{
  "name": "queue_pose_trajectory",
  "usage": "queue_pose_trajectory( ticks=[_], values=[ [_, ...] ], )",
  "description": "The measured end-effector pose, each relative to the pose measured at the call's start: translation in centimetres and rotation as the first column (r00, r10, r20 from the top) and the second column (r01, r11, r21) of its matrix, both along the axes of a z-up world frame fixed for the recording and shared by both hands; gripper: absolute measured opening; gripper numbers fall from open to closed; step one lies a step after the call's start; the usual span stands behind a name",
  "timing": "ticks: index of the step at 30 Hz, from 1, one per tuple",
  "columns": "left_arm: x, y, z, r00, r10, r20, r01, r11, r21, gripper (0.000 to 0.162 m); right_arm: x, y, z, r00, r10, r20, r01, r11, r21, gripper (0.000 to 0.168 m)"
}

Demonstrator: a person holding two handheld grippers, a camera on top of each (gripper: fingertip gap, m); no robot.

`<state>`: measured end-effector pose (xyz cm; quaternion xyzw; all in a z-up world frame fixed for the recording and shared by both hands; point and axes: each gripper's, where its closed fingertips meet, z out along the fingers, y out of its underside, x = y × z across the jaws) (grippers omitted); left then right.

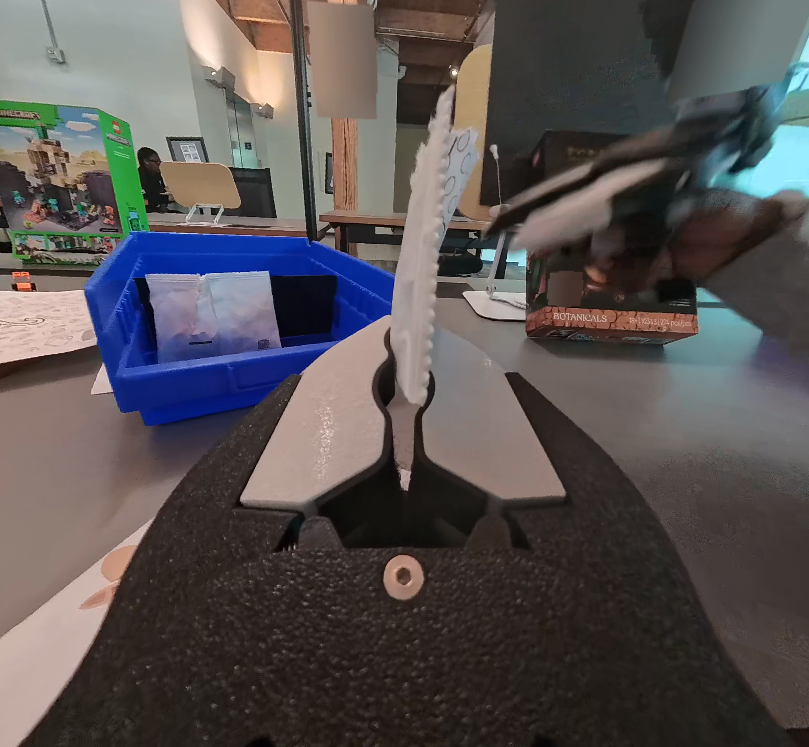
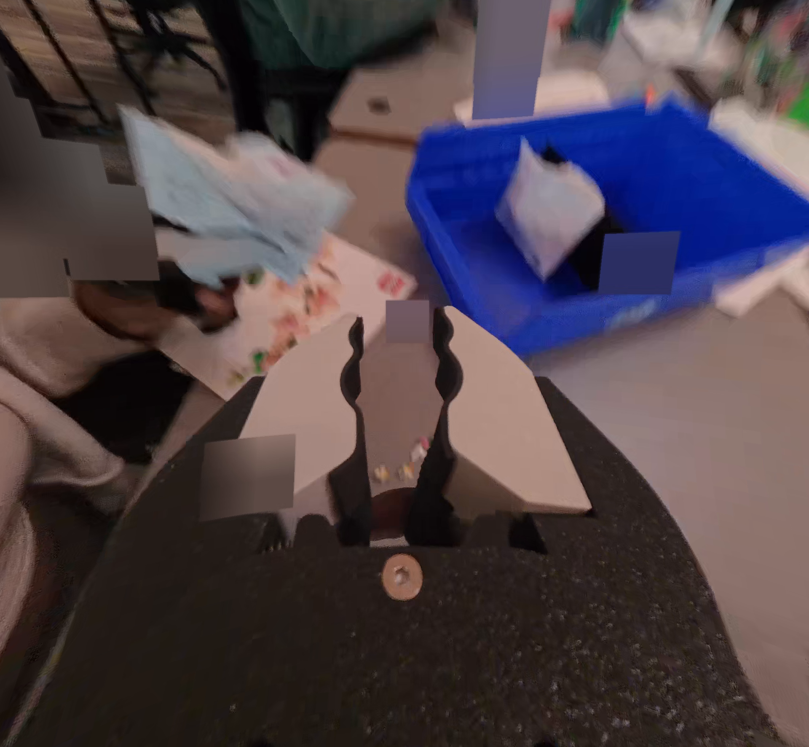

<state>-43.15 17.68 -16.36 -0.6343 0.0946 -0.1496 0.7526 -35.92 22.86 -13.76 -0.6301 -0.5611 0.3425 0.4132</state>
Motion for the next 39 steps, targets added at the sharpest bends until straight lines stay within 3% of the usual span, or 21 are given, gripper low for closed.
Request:
queue_pose_trajectory(
  ticks=[3,7,11,15,20,23,27,30,35,39],
  values=[
    [0.1,0.0,-0.1,1.0,-0.007,0.014,0.008,1.0,-0.007,0.002,2.2,2.3,-7.8,0.981,-0.097,0.171,0.119,0.986,-0.12,0.036],
    [0.1,0.1,-0.2,1.0,-0.006,0.009,0.006,1.0,-0.011,0.002,2.4,2.7,-12.9,0.943,-0.13,0.306,0.159,0.985,-0.072,0.032],
    [0.0,0.0,-0.2,1.0,-0.004,0.011,0.004,1.0,-0.013,0.002,1.8,2.8,-14.5,0.926,-0.132,0.355,0.18,0.978,-0.107,0.027],
    [0.0,0.1,-0.3,1.0,-0.006,0.014,0.006,1.0,-0.015,0.002,1.4,2.3,-14.5,0.924,-0.107,0.366,0.168,0.976,-0.14,0.008],
    [0.0,0.1,-0.3,1.0,-0.01,0.022,0.011,1.0,-0.014,0.002,1.4,2.5,-14.4,0.928,-0.11,0.355,0.166,0.977,-0.131,0.006],
    [0.0,0.1,-0.3,1.0,-0.012,0.021,0.012,1.0,-0.014,0.002,0.7,1.9,-11.4,0.975,-0.075,0.211,0.119,0.971,-0.206,0.006],
    [0.1,0.1,-0.4,1.0,-0.016,0.016,0.016,1.0,-0.021,0.002,-1.3,-1.5,-0.4,0.986,0.068,-0.155,-0.093,0.982,-0.162,0.007],
    [0.3,0.1,-0.5,1.0,-0.02,0.0,0.02,1.0,-0.021,0.002,-2.9,-4.9,5.2,0.954,0.187,-0.236,-0.204,0.978,-0.052,0.007],
    [0.7,0.1,-0.4,0.999,-0.021,-0.046,0.02,1.0,-0.006,0.002,-5.2,-6.8,4.3,0.97,0.237,-0.055,-0.237,0.971,0.014,0.009],
    [1.0,-0.1,-0.3,0.996,-0.014,-0.082,0.015,1.0,0.005,0.002,-5.0,-7.0,2.9,0.968,0.249,0.016,-0.249,0.968,-0.011,0.021]
  ],
)
